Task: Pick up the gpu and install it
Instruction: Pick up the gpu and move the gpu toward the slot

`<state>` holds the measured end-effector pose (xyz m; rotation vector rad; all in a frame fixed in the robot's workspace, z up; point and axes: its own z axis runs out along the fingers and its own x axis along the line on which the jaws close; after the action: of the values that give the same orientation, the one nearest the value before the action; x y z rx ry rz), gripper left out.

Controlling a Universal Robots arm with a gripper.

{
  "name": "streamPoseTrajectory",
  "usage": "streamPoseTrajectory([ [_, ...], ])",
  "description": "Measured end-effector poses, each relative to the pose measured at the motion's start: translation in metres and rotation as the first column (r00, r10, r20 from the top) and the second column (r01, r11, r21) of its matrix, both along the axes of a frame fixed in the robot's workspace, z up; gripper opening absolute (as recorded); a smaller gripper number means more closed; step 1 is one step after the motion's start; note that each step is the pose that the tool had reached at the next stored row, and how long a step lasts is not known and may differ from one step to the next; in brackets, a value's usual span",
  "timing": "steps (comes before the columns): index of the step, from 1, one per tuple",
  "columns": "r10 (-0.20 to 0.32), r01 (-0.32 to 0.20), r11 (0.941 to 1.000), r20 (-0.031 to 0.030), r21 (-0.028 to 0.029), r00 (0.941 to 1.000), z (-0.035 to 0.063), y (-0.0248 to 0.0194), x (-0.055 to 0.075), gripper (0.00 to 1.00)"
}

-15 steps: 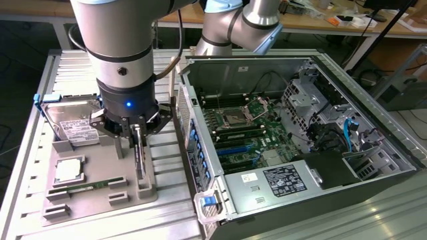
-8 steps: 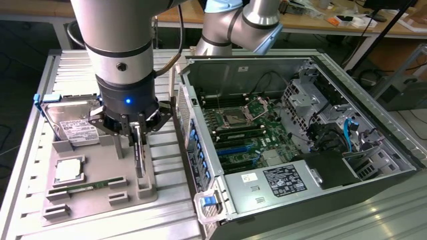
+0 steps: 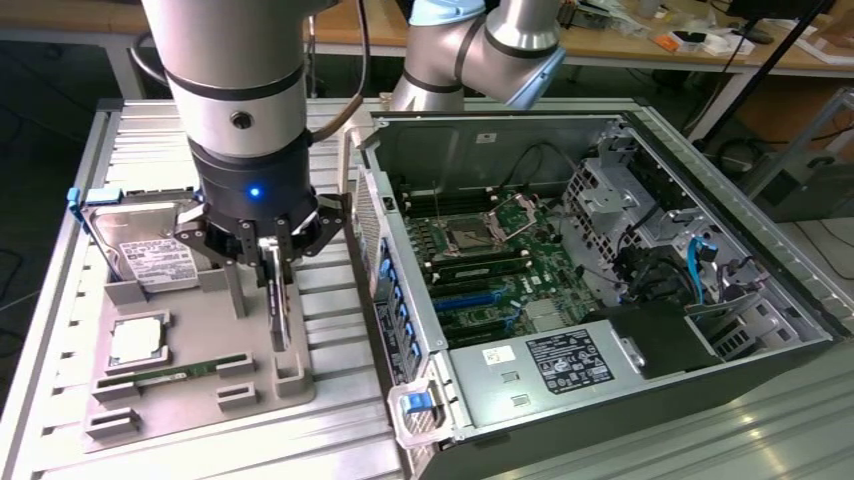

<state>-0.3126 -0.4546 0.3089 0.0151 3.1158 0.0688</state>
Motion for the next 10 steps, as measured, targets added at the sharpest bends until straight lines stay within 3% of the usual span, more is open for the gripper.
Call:
streamPoseTrajectory([
  [10, 0.000, 0.000, 1.0000, 0.0000, 0.0000, 1.0000, 0.0068, 0.0000, 0.0000, 0.27],
])
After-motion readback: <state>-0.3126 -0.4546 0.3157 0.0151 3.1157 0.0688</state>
